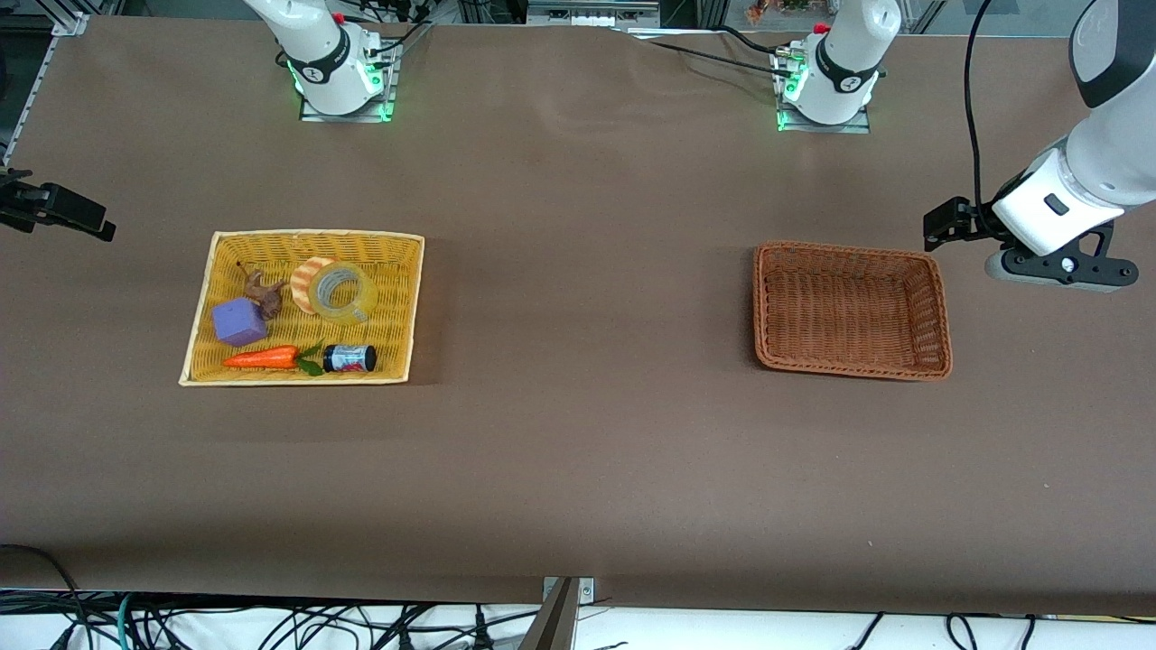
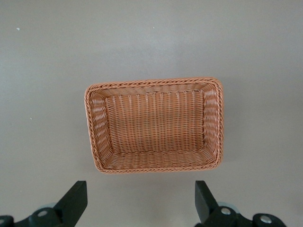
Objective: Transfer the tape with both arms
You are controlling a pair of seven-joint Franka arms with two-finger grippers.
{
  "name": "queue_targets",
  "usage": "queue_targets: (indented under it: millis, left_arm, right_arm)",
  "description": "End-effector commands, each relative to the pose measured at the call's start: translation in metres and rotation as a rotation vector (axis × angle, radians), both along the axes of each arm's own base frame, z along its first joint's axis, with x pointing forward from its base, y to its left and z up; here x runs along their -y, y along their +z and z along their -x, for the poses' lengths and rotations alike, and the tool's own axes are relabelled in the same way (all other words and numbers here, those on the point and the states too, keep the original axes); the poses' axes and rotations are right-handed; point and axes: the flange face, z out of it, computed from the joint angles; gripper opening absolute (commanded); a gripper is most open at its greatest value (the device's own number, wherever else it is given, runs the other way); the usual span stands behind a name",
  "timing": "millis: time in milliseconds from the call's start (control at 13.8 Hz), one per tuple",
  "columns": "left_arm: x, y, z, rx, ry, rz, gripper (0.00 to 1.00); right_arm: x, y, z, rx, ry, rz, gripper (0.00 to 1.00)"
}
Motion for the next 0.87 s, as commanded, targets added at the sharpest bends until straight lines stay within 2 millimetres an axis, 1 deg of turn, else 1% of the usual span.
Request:
queue_targets:
  millis: [0, 145, 218, 291, 363, 436, 508, 581, 654, 799]
  left_arm:
    - [0.0, 0.001, 0.003, -0.008, -0.013, 0.026, 1.0]
    - [0.0, 0.001, 0.003, -0.008, -0.013, 0.026, 1.0]
    - [0.001, 0.001, 0.004, -0.008, -0.014, 0.026, 1.0]
    - [0.0, 0.001, 0.003, -0.008, -0.013, 0.026, 1.0]
    - [0.0, 0.001, 0.003, -0.008, -0.013, 0.026, 1.0]
    - [0.0, 0.001, 0.003, -0.008, -0.012, 0.028, 1.0]
    - [0.0, 0.001, 0.003, -0.008, -0.012, 0.028, 1.0]
    - [0.0, 0.001, 0.003, -0.008, -0.013, 0.026, 1.0]
    - [0.001, 0.001, 0.004, -0.008, -0.013, 0.026, 1.0]
    - [0.002, 0.001, 0.004, -0.009, -0.011, 0.025, 1.0]
  right_arm:
    - [0.0, 0.002, -0.004, -0.004, 0.015, -0.004, 1.0]
    - [-0.003, -0.02, -0.012, -0.038, 0.014, -0.008, 1.0]
    - [-0.005, -0.043, -0.021, -0.08, 0.026, -0.012, 1.0]
    - [-0.008, -0.056, -0.025, -0.098, 0.033, -0.019, 1.0]
    - [-0.02, -0.07, -0.028, -0.115, 0.058, -0.023, 1.0]
    - [-0.033, -0.08, -0.031, -0.107, 0.075, -0.027, 1.0]
    - [-0.047, -0.095, -0.033, -0.097, 0.088, -0.038, 1.0]
    - [-0.056, -0.12, -0.034, -0.089, 0.092, -0.053, 1.0]
    - [-0.059, -0.148, -0.028, -0.078, 0.052, -0.07, 1.0]
    - [-0.094, -0.193, -0.009, -0.051, 0.019, -0.069, 1.0]
